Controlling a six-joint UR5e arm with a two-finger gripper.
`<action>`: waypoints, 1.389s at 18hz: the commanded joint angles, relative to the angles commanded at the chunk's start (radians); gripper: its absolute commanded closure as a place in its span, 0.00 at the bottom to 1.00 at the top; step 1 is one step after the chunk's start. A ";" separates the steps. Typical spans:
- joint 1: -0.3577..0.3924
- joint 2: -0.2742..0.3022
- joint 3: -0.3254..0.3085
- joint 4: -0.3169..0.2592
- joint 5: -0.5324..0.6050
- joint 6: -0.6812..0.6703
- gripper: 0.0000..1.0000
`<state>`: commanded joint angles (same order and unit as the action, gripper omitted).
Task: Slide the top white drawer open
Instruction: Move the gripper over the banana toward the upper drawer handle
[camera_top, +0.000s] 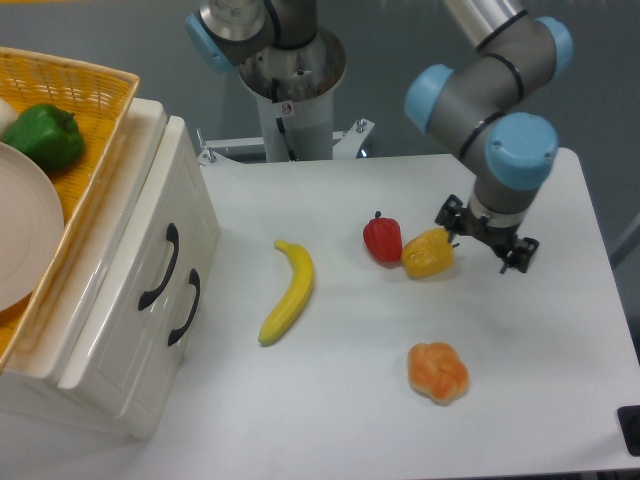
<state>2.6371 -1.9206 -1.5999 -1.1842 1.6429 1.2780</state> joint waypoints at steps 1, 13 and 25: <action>-0.012 0.011 0.000 -0.011 0.000 -0.021 0.00; -0.187 0.132 0.014 -0.112 -0.267 -0.650 0.00; -0.301 0.123 0.063 -0.173 -0.495 -0.876 0.00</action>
<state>2.3363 -1.7978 -1.5370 -1.3576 1.1476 0.4019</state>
